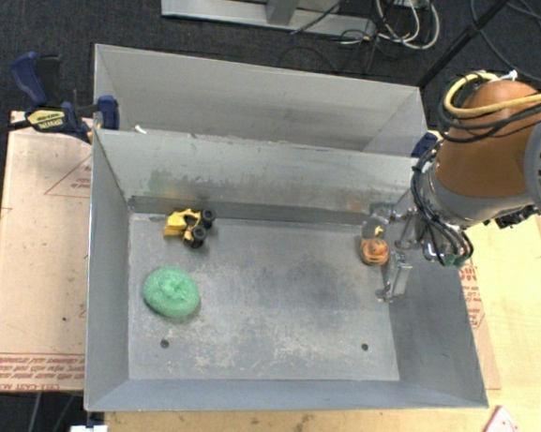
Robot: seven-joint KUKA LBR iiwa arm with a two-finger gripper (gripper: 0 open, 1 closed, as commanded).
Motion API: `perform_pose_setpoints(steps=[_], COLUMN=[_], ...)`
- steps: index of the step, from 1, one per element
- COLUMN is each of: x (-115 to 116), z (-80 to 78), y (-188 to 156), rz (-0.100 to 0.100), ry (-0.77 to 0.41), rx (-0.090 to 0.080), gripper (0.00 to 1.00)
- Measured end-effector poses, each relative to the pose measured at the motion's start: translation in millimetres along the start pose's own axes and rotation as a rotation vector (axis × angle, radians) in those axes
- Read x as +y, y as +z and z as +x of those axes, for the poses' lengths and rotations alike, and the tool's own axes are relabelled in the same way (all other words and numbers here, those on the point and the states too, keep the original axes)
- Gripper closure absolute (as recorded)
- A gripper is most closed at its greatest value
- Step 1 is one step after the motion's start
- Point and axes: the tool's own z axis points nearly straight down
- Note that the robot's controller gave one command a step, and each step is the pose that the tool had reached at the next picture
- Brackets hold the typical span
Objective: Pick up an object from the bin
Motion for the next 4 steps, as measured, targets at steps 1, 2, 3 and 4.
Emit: perform_pose_setpoints(steps=[1, 2, 3, 4], x=[0.2, -33.3, -38.4, -41.6], z=[-1.6, -25.9, -7.0, -29.1], y=[-4.7, -12.5, -7.4, 21.4], rz=[0.001, -0.001, 0.002, 0.001], ry=[-0.002, 0.052, 0.112, 0.091], rx=[-0.007, -0.009, -0.009, -0.013], gripper=[0.00, 0.00, 0.00, 0.00])
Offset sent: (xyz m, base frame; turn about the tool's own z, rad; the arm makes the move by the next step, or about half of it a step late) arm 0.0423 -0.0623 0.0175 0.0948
